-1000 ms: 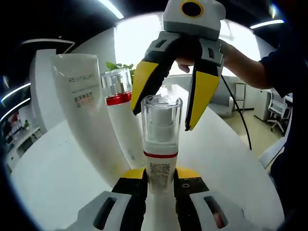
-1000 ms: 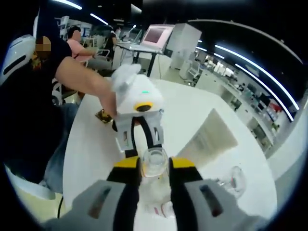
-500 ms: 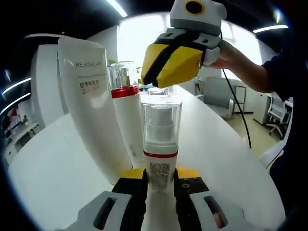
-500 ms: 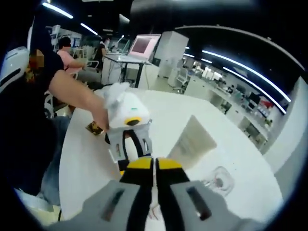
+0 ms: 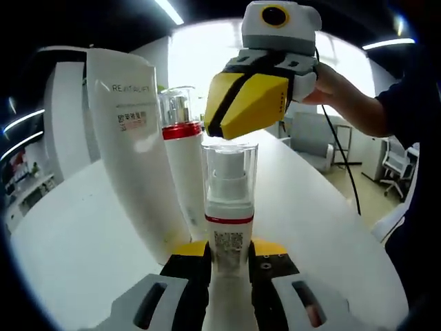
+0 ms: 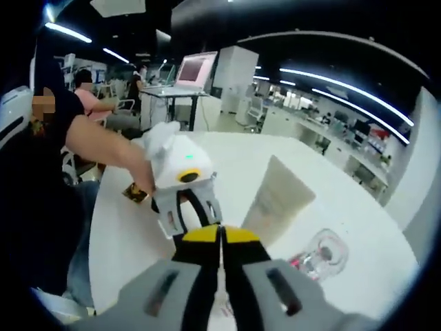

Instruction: Arrange the skincare products in the storage area until every visible bottle or jar stands upright without overlapping.

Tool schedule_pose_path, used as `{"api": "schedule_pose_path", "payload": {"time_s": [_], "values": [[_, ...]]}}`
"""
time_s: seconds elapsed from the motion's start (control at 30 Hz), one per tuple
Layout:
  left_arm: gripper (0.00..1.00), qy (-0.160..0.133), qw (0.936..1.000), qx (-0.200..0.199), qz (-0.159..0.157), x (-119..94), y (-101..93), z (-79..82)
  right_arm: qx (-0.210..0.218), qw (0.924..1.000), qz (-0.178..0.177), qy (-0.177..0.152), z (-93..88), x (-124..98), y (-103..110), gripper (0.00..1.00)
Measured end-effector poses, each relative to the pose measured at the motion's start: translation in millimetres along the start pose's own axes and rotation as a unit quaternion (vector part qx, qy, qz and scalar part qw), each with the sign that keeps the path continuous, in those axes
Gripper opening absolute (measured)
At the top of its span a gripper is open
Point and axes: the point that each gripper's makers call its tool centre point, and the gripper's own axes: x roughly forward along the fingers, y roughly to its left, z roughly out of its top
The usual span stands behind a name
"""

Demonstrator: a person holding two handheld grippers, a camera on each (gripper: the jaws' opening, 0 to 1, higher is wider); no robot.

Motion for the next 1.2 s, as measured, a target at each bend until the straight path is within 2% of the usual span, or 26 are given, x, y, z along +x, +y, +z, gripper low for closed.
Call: {"api": "schedule_pose_path", "payload": {"time_s": [0.07, 0.27, 0.33, 0.47, 0.87, 1.03, 1.2], "values": [[0.2, -0.001, 1.0, -0.001, 0.0, -0.4, 0.0, -0.1, 0.013, 0.9999, 0.008, 0.002, -1.7, 0.8, 1.6, 0.0], [0.21, 0.004, 1.0, 0.0, 0.008, -0.5, 2.0, -1.0, 0.039, 0.9992, -0.003, 0.004, -3.7, 3.4, -4.4, 0.0], [0.21, 0.009, 0.9999, 0.004, 0.013, -0.5, 2.2, -1.7, 0.039, 0.9992, -0.005, 0.004, -3.5, 3.9, -4.5, 0.0], [0.21, 0.028, 0.9993, -0.016, 0.017, -1.6, 3.5, -9.0, 0.033, 0.9994, -0.008, 0.008, -2.5, 4.8, -3.9, 0.0], [0.21, 0.025, 0.9992, -0.019, 0.026, -9.9, 3.5, -6.8, 0.035, 0.9992, -0.014, 0.011, -0.8, 4.8, -2.5, 0.0], [0.21, 0.029, 0.9989, -0.005, 0.037, -18.2, 1.7, -5.7, 0.026, 0.9994, -0.017, 0.014, -0.1, 4.6, -1.3, 0.0], [0.21, 0.027, 0.9986, -0.011, 0.045, -26.4, 3.9, -5.7, 0.023, 0.9994, -0.021, 0.014, -0.4, 3.6, -1.9, 0.0]]}}
